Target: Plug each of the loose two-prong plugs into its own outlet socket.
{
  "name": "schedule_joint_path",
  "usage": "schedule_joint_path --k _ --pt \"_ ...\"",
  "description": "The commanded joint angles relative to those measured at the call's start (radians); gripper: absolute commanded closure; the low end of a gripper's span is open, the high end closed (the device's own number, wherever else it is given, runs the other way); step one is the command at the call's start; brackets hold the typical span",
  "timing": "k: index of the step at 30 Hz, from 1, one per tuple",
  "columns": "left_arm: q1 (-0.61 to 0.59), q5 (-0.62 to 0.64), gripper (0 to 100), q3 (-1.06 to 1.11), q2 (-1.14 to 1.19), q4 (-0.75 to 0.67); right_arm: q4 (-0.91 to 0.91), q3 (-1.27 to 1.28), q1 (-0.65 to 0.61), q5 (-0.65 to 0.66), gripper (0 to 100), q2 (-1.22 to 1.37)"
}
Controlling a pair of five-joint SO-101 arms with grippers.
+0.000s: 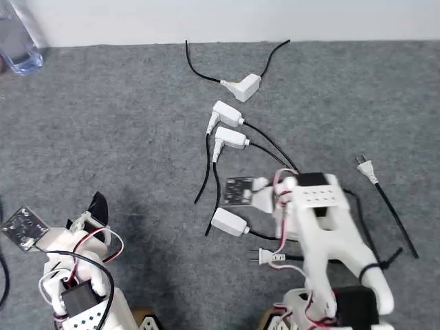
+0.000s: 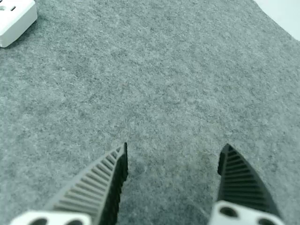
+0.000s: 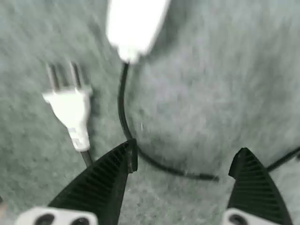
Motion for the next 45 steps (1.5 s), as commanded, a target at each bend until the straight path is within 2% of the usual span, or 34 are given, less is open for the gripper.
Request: schedule_joint_path --k 1,9,19,21,24,25,27,31,40,45 --pt "0.005 -0.009 70 -0.007 -0.006 0.008 -0.027 -0.005 0.082 0.081 68.5 0.013" --pt "0.005 -0.009 70 -0.007 -0.006 0.008 -0.101 -0.005 0.153 0.222 68.6 0.139" --pt "0.006 -0.009 70 -0.007 -0.006 0.008 -0.120 -0.063 0.183 0.264 70.0 0.220" --pt "0.005 -0.009 70 -0.007 -0.006 0.008 -0.119 -0.084 0.185 0.304 78.3 0.246" --pt "0.005 -0.009 70 -0.007 -0.005 0.008 -0.120 -0.135 0.185 0.281 98.5 0.286" --pt "0.005 -0.009 70 -0.007 -0.005 0.008 -0.120 -0.155 0.185 0.256 99.3 0.300" --pt "0.005 -0.009 70 -0.007 -0.005 0.008 -0.120 -0.190 0.193 0.235 94.6 0.332" --pt "0.005 -0.009 70 -0.007 -0.005 0.008 -0.110 -0.232 0.211 0.285 99.5 0.374" --pt "0.005 -0.009 70 -0.007 -0.005 0.008 -0.108 -0.249 0.291 0.316 98.9 0.375" --pt "0.005 -0.009 70 -0.007 -0.005 0.008 0.047 -0.367 0.401 0.327 98.9 0.375"
